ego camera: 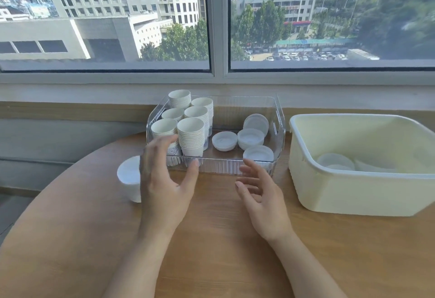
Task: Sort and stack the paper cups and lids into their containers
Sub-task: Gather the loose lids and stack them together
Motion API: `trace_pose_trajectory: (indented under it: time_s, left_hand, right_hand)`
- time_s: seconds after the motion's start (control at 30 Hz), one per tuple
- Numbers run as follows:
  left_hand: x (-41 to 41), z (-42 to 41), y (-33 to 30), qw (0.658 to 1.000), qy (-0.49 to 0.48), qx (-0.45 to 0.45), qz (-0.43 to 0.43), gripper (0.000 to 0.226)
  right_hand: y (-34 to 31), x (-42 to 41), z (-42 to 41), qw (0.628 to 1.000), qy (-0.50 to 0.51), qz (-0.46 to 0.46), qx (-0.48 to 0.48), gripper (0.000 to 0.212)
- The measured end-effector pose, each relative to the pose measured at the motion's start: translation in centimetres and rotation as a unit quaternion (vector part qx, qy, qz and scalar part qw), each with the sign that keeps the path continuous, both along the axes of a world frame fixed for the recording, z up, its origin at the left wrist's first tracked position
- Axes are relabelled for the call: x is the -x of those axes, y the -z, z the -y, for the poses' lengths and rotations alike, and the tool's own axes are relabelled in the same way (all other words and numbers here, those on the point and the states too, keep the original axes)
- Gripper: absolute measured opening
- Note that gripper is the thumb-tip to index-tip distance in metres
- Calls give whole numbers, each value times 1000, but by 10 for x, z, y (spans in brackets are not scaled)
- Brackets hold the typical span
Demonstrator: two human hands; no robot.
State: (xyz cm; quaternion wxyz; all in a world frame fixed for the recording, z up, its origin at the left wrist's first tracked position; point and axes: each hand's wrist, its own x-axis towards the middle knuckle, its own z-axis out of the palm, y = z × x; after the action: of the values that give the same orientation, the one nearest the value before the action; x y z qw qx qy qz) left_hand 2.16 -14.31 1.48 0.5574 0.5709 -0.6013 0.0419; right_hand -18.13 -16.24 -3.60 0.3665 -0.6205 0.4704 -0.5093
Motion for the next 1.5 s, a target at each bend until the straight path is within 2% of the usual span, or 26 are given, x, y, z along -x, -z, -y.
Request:
trace_pose_trajectory:
  time_s: [0.2,0.3,0.43,0.8,0.93,1.07,1.27,1.4,1.5]
  left_hand:
    - [46,59,6,986,114,-119,25,39]
    - [55,96,6,973,131,-181,52,32]
    - [61,138,5,948,147,-280,48,26]
    - [63,192,10,911,145,-359,144,26]
    - [65,198,13,902,146,-362,183,19]
    - [68,197,13,910,132,-342,194,8]
    - [64,186,10,936,136,-299,122,20]
    - [61,156,0,959,151,-232,67,14]
    - [60,119,-2,969,156,-181,62,20]
  right_hand:
    - [4,14,17,997,67,34,-1,47]
    - [6,19,25,992,106,74,-15,43]
    - [10,22,32,984,136,116,-22,37]
    - [12,21,34,983,126,132,-24,36]
    - [13,20,35,983,128,130,-23,37]
    - [12,20,35,983,128,127,-19,37]
    - [11,20,34,983,127,131,-23,36]
    - [9,19,34,982,123,143,-23,33]
    - [1,17,30,981,106,162,-22,28]
